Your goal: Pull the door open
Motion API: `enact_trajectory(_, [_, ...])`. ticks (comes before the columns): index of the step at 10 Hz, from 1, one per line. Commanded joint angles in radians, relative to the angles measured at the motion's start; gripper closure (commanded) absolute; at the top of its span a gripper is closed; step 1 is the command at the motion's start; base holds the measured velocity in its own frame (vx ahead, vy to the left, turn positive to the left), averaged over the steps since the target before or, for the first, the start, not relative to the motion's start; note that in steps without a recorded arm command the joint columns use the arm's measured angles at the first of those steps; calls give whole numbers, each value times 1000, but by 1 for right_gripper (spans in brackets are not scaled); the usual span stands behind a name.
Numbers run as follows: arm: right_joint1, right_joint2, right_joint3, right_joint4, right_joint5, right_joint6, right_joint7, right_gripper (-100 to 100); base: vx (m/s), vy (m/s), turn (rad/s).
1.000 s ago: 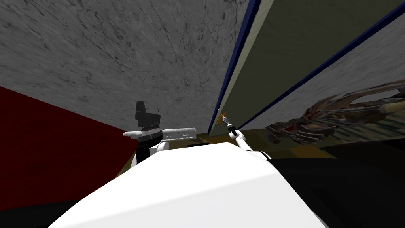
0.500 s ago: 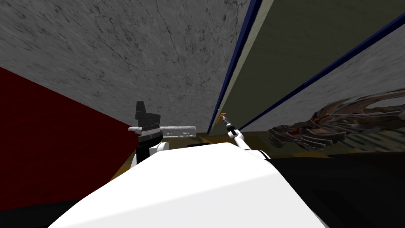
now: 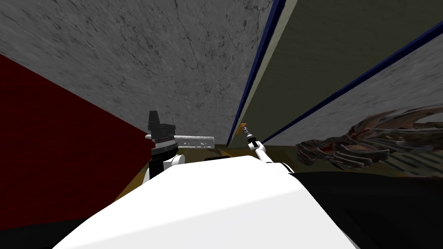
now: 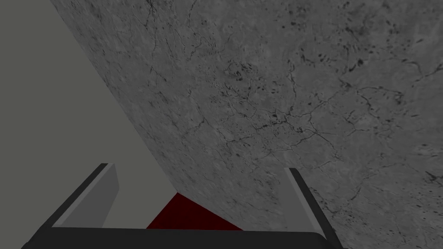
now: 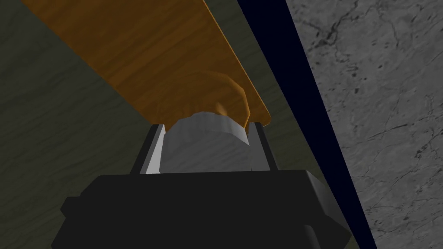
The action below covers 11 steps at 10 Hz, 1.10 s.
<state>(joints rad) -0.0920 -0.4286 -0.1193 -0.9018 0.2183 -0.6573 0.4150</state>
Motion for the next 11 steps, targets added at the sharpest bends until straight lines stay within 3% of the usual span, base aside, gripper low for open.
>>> enact_trajectory(1, [-4,-8,-9,-10,-30,17,-48,100,-40,-48,65])
enact_trajectory(5, [-21,1,0,1,-96,27,-147,100,-68,-72,97])
enact_trajectory(6, [-21,1,0,1,-96,27,-157,100,-53,-56,53])
enact_trajectory(8, [-33,7,7,8,-145,34,-219,100,-68,-54,80])
enact_trajectory(9, [-23,0,3,-3,-110,25,-166,-100,-65,4,-28])
enact_trajectory(11, [-13,-8,-2,-6,-89,19,-128,-100,-13,77,-89])
